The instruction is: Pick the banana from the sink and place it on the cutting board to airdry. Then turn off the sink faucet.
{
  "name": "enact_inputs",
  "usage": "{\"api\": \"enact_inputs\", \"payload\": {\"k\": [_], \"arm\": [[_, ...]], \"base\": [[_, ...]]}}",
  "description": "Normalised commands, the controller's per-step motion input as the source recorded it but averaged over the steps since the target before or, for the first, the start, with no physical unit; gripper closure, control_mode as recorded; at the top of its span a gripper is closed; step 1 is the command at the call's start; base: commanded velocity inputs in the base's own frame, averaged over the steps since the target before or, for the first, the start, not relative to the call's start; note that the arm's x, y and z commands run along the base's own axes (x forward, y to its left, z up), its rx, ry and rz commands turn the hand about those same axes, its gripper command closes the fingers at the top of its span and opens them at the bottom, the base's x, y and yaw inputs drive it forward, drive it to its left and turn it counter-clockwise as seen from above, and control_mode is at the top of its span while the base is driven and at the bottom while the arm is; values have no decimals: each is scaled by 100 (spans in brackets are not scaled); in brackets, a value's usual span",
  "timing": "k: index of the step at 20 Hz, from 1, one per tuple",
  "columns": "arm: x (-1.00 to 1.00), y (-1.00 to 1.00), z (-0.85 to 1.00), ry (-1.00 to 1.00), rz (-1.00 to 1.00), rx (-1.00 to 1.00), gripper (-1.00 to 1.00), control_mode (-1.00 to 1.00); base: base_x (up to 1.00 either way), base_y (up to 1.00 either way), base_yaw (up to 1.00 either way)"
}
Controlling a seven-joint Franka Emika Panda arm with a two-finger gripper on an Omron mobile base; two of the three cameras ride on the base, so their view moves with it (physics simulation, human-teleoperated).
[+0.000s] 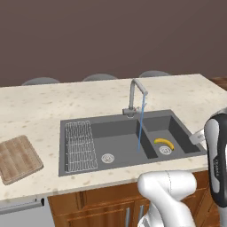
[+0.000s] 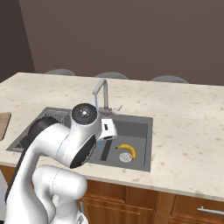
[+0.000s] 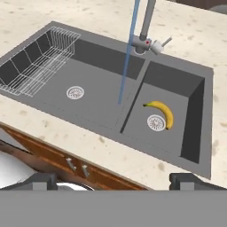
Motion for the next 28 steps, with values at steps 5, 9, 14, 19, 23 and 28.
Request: {"api": "enact_inputs", "payload": {"k": [5, 9, 14, 19, 23, 28], "arm": [[15, -18, 0, 5, -1, 0, -100, -100], [25, -12, 0, 7, 0, 0, -100, -100], [21, -2, -4, 5, 0, 0, -100, -100], [9, 0, -26, 1, 0, 0, -100, -100], [13, 0, -33, 0, 0, 0, -100, -100], [25, 0, -24, 1, 0, 0, -100, -100]], "base": [[0, 0, 0], [0, 0, 0], [0, 0, 0], [0, 0, 0], [0, 0, 0], [0, 0, 0]]}}
